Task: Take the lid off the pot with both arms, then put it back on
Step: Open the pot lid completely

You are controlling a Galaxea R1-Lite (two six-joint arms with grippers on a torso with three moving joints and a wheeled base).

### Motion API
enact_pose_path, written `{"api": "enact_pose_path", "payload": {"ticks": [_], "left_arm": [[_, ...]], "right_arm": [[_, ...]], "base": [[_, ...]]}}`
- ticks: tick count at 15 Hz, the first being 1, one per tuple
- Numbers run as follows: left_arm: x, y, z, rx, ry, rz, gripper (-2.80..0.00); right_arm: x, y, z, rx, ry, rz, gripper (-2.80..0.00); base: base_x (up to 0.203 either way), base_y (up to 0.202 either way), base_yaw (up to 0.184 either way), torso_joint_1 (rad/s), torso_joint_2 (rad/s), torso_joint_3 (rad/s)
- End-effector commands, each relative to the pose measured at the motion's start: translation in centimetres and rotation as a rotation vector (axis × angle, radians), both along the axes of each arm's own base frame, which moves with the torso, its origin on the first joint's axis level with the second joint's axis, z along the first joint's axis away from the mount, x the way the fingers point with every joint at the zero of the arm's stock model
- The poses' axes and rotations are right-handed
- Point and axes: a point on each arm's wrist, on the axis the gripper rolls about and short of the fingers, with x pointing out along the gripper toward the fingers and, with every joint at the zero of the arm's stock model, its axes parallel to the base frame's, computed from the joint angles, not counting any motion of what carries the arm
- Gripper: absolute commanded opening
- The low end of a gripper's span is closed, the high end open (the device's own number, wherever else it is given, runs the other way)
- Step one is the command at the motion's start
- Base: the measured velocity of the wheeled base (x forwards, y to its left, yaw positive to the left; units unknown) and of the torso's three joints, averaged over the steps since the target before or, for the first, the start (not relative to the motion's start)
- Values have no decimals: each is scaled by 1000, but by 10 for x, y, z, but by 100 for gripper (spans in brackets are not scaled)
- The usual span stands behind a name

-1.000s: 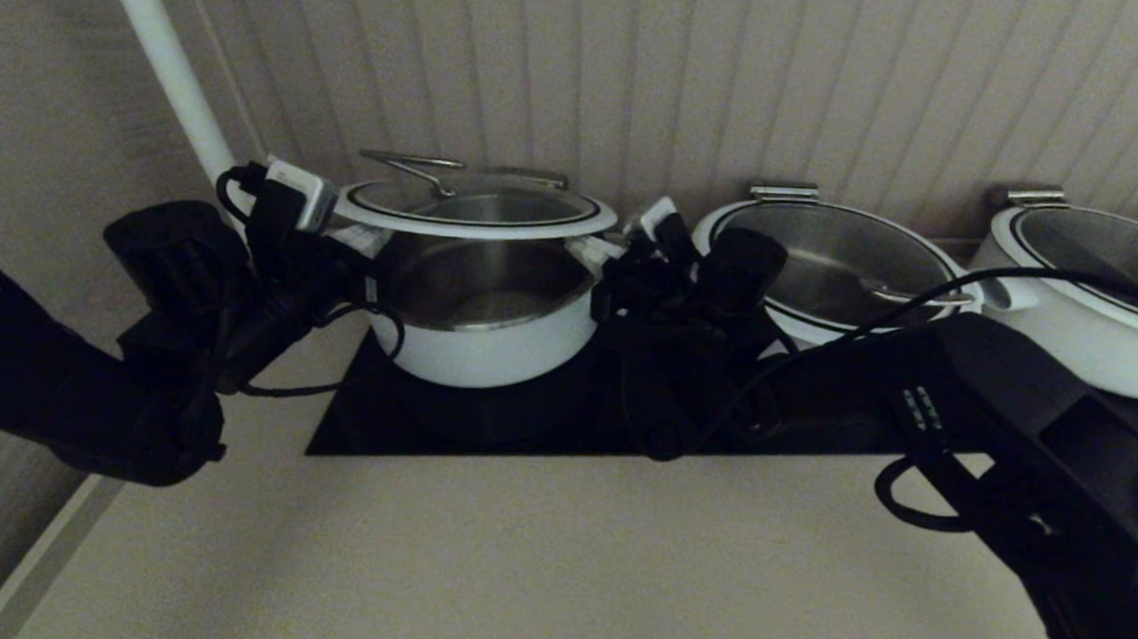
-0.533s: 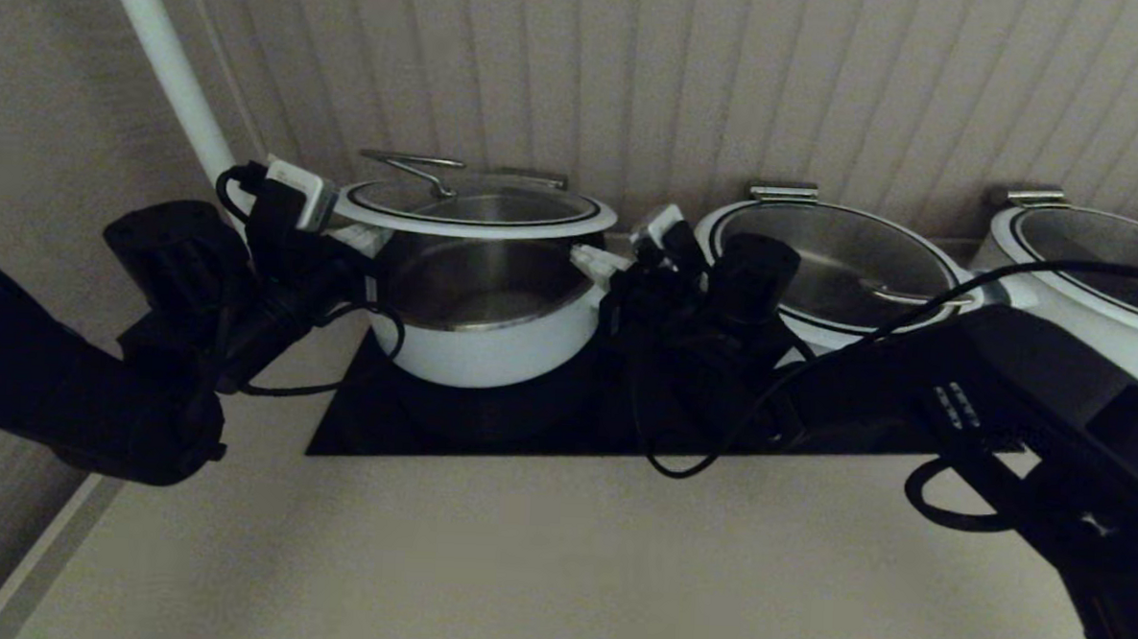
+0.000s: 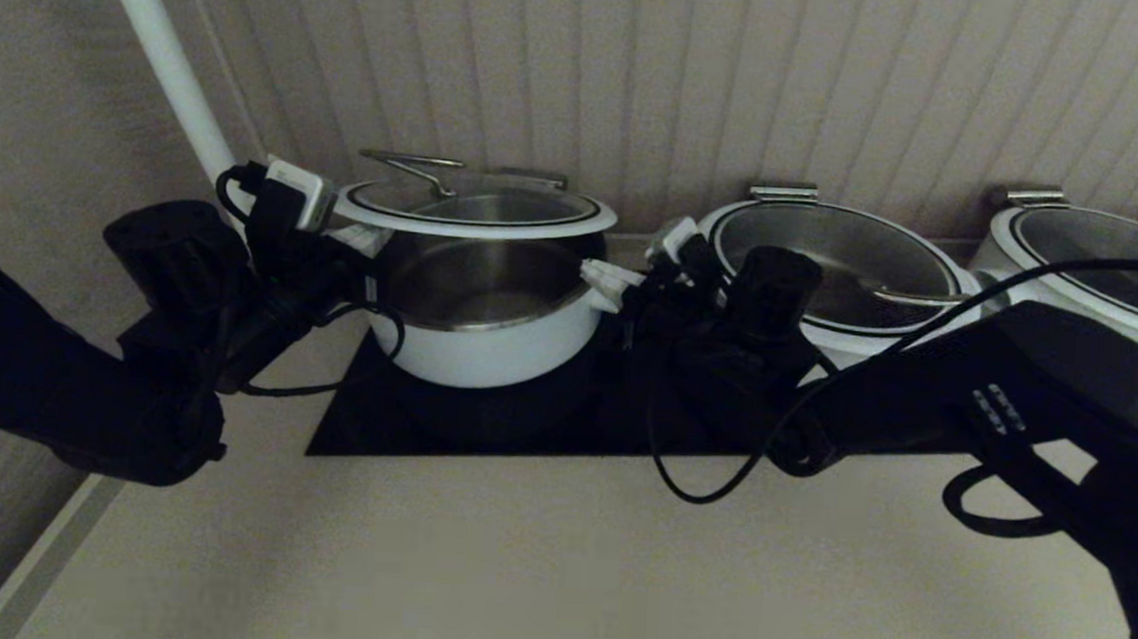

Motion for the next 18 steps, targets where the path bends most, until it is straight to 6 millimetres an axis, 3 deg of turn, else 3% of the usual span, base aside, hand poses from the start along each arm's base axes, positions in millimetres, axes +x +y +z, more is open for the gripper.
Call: {"api": "enact_pose_path", "payload": {"ticks": [1,18], "left_arm": [[0,0,1,0,-10,-1,-280],[-1,0,3,-1,-15,0,-280]], "right_arm": [[-8,-4,4,-1,-3,2,-280],[-58,-33,22,-22,-3,-2,-280]], "base": [[0,0,0,0,0,0],[0,0,0,0,0,0]]}}
